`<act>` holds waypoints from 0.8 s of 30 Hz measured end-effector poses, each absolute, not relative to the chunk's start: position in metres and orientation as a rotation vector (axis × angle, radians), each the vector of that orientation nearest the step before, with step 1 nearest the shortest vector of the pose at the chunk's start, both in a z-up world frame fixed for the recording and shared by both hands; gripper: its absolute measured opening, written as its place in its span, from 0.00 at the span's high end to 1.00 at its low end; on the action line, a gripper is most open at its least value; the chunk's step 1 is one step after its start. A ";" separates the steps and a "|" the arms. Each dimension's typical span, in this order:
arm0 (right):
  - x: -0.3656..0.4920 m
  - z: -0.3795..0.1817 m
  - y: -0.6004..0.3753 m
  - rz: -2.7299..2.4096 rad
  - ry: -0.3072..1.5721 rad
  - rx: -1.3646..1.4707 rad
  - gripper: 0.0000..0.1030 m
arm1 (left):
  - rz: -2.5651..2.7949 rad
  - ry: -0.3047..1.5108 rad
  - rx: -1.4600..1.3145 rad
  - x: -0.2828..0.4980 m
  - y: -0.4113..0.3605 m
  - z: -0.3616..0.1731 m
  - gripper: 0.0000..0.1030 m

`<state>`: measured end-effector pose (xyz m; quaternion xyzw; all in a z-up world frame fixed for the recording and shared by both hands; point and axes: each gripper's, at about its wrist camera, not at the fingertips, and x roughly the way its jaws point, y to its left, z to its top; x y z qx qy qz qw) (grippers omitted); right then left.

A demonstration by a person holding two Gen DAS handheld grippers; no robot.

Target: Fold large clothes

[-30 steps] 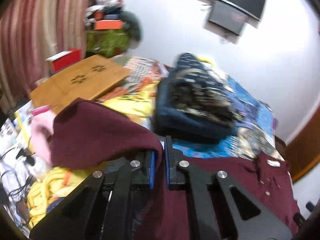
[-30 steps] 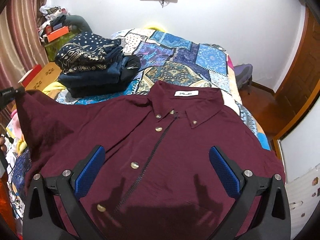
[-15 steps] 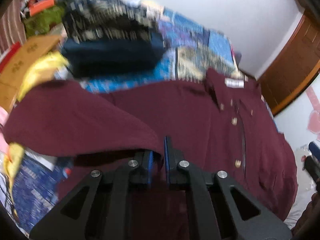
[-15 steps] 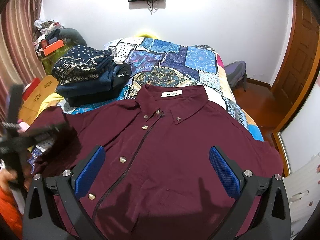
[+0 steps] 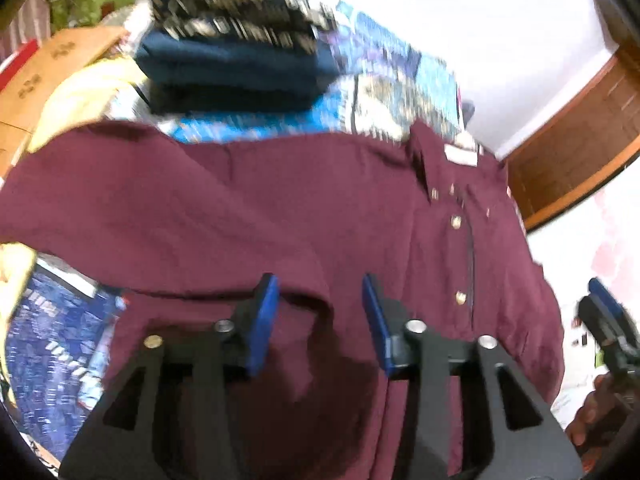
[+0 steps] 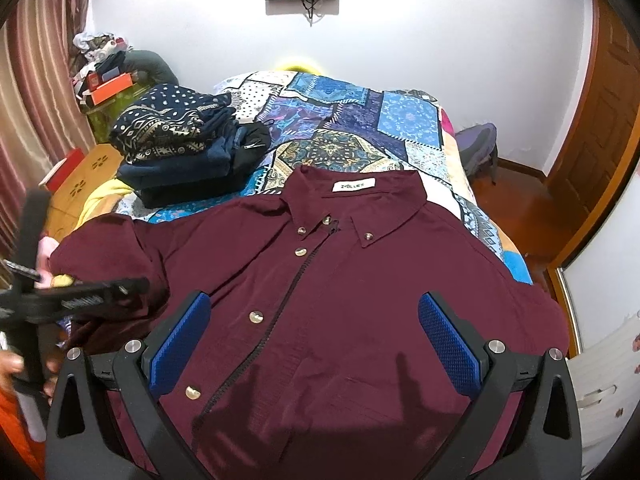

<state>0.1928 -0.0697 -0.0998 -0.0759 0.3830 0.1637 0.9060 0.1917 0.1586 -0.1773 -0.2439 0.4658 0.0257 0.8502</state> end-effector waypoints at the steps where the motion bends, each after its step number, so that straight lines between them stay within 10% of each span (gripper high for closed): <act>1: 0.193 -0.100 -0.068 0.339 0.790 -0.161 0.00 | 0.076 0.950 -0.507 0.187 0.166 -0.169 0.55; 8: 0.195 -0.101 -0.047 0.349 0.787 -0.218 0.00 | 0.337 0.763 -0.555 0.143 0.251 -0.138 0.37; 24: 0.206 -0.112 -0.018 0.314 0.821 -0.307 0.00 | 0.450 0.858 -1.139 0.105 0.378 -0.274 0.36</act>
